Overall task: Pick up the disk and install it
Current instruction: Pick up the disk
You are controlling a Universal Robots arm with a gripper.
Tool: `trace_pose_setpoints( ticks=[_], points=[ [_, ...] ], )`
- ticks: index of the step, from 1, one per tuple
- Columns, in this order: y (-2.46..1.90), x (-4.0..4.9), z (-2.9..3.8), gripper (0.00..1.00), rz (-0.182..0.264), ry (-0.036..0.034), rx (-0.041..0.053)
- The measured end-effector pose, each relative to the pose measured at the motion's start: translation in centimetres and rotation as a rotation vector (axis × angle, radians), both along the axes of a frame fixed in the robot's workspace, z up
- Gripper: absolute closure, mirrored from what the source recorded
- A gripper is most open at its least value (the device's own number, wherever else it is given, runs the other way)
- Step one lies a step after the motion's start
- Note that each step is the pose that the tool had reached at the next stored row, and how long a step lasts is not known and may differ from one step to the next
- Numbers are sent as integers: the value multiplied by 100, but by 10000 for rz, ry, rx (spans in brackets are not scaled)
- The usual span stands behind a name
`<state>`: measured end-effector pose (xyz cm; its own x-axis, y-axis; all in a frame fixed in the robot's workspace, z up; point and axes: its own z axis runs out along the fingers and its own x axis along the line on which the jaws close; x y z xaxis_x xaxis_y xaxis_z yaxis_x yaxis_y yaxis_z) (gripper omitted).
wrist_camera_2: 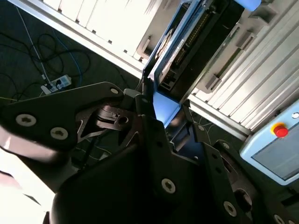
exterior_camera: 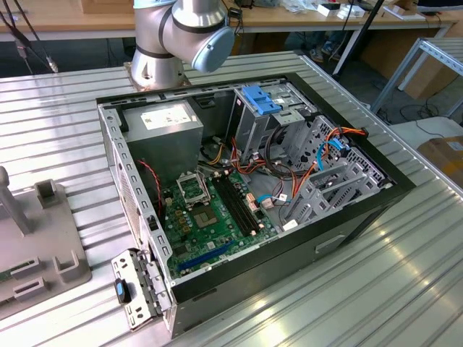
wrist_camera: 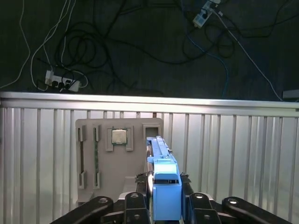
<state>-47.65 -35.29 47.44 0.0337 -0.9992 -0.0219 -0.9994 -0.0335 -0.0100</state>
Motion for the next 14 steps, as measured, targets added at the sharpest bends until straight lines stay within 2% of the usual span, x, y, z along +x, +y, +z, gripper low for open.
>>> trace_pose_setpoints(
  ticks=[4,6,14],
  points=[
    [0,0,92,63,1,1,-1],
    [0,0,169,63,0,1,0],
    [0,0,384,63,0,2,0]
  ],
)
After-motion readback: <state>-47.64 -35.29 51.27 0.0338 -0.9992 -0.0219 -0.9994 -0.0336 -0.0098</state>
